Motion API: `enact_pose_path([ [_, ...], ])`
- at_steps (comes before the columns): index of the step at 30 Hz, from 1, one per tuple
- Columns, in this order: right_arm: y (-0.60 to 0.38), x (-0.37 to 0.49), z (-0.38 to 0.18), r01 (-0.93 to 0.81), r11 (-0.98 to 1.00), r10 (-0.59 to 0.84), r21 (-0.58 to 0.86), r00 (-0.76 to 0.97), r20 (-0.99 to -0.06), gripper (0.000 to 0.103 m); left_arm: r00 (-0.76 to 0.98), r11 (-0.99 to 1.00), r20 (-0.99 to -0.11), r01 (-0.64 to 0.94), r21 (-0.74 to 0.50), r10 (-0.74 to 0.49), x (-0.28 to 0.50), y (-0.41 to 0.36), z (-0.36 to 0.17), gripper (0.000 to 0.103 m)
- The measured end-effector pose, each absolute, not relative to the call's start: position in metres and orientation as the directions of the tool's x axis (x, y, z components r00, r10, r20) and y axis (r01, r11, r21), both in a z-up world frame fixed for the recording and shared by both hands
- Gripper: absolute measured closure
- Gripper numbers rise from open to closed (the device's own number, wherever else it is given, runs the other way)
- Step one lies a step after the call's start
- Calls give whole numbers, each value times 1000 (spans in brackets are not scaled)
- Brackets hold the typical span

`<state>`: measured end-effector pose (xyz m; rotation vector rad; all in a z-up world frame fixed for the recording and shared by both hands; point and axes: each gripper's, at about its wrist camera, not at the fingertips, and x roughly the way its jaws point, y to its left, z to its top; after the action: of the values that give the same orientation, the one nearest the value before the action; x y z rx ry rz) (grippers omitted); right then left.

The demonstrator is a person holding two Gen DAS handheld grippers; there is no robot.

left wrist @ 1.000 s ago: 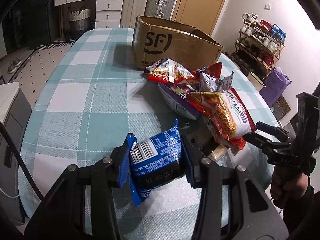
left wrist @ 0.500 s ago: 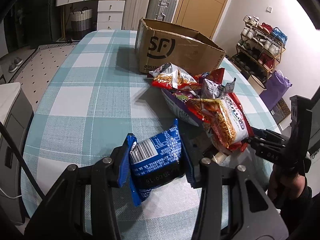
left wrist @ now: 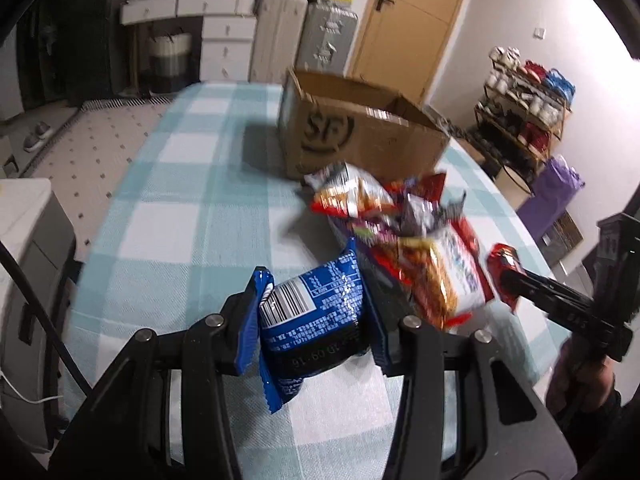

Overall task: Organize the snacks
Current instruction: 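Lift the blue packet with the left tool while the right tool grasps the red Oreo packet, then carry both packets over the box and open both tools to drop them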

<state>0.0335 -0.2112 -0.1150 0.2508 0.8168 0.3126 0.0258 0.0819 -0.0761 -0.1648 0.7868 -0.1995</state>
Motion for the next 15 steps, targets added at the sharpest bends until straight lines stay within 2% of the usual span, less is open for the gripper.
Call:
enact_pose_path([
  [9, -198, 40, -45, -311, 882, 464, 353, 702, -541, 59, 760, 964, -601, 133, -229, -247, 42, 78, -30, 61],
  [15, -186, 67, -13, -358, 864, 499, 355, 707, -502, 59, 778, 960, -566, 179, -216, -272, 67, 66, 0, 61],
])
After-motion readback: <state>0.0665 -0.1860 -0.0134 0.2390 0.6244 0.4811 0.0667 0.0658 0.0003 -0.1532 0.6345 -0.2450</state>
